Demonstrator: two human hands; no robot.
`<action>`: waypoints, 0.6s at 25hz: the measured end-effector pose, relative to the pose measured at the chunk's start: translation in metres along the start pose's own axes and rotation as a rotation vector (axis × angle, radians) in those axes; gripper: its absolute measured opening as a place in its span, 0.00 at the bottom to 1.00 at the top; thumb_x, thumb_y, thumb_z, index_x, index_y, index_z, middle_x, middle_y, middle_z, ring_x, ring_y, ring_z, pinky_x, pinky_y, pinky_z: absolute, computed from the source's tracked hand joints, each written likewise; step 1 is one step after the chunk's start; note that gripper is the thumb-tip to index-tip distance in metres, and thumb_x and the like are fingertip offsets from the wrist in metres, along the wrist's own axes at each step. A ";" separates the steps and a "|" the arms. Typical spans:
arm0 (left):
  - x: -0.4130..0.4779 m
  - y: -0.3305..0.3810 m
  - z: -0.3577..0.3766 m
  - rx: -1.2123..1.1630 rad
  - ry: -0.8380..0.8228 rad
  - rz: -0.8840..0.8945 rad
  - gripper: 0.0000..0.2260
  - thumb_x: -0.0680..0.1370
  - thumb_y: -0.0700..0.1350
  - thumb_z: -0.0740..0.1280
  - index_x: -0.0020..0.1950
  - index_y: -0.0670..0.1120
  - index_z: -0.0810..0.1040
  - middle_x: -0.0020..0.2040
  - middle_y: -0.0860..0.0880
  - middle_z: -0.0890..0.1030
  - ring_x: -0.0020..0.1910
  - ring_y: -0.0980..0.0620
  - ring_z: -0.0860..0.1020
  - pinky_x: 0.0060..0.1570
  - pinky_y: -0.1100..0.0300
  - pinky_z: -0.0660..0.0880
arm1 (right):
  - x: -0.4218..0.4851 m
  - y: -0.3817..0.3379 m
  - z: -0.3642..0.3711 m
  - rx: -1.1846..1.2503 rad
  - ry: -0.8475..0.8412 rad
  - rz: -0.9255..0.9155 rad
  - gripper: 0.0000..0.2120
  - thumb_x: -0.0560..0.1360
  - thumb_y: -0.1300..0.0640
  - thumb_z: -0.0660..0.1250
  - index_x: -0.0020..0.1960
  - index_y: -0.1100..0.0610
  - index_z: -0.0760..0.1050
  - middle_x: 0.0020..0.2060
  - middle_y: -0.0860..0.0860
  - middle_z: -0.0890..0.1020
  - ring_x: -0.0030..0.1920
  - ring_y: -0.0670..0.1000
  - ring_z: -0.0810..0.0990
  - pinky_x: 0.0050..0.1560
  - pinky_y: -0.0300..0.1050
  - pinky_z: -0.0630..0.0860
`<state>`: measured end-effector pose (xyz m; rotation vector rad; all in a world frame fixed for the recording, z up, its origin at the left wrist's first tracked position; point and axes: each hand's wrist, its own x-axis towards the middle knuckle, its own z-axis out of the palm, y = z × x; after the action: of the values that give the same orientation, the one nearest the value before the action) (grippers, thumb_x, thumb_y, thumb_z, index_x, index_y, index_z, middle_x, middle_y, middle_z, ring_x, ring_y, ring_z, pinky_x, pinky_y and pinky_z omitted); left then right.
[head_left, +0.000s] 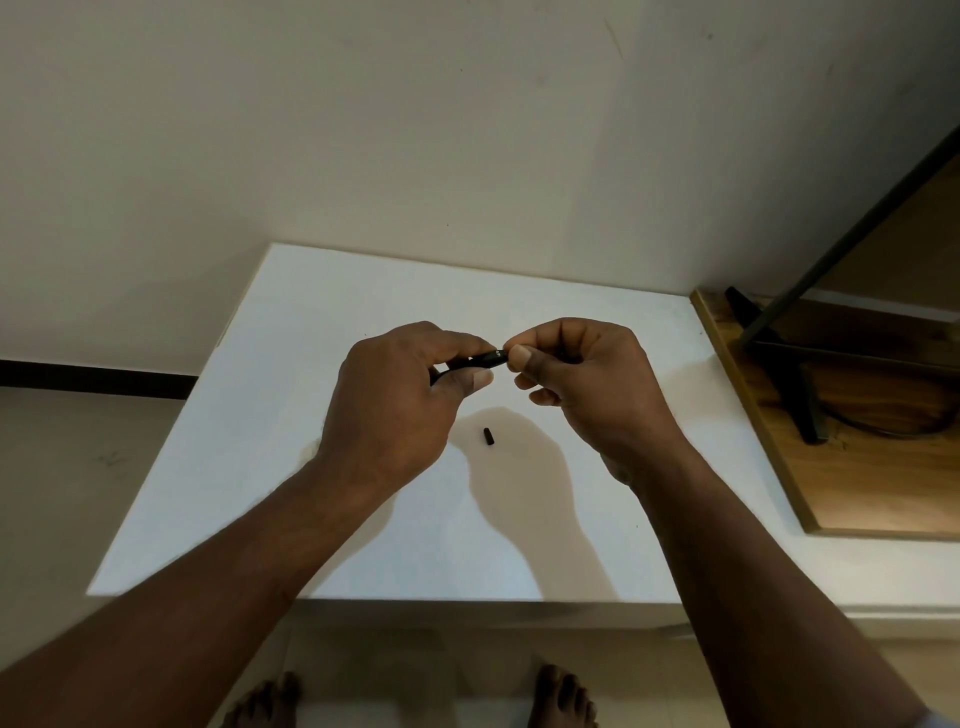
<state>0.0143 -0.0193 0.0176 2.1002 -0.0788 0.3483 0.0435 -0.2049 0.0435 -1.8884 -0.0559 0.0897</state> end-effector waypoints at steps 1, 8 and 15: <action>0.000 0.000 0.000 0.003 -0.001 -0.004 0.09 0.78 0.47 0.74 0.57 0.55 0.88 0.48 0.57 0.86 0.41 0.55 0.83 0.47 0.54 0.80 | 0.000 -0.001 0.000 0.020 0.004 0.006 0.07 0.80 0.60 0.74 0.45 0.52 0.87 0.37 0.46 0.88 0.38 0.44 0.86 0.40 0.37 0.79; 0.006 0.002 -0.001 -0.191 -0.012 -0.210 0.08 0.79 0.52 0.73 0.58 0.58 0.86 0.47 0.58 0.87 0.35 0.58 0.85 0.34 0.63 0.77 | -0.004 -0.004 0.004 0.165 0.002 -0.026 0.11 0.84 0.63 0.66 0.60 0.52 0.85 0.47 0.49 0.90 0.43 0.49 0.88 0.43 0.40 0.80; 0.007 0.004 -0.002 -0.366 -0.080 -0.326 0.08 0.79 0.51 0.74 0.57 0.57 0.86 0.43 0.56 0.87 0.34 0.56 0.86 0.34 0.63 0.75 | -0.005 -0.005 0.010 -0.008 0.106 -0.136 0.08 0.82 0.59 0.70 0.55 0.50 0.86 0.46 0.45 0.90 0.41 0.47 0.89 0.41 0.37 0.80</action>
<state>0.0201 -0.0185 0.0239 1.7262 0.1425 0.0464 0.0375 -0.1948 0.0453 -1.8886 -0.1122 -0.1039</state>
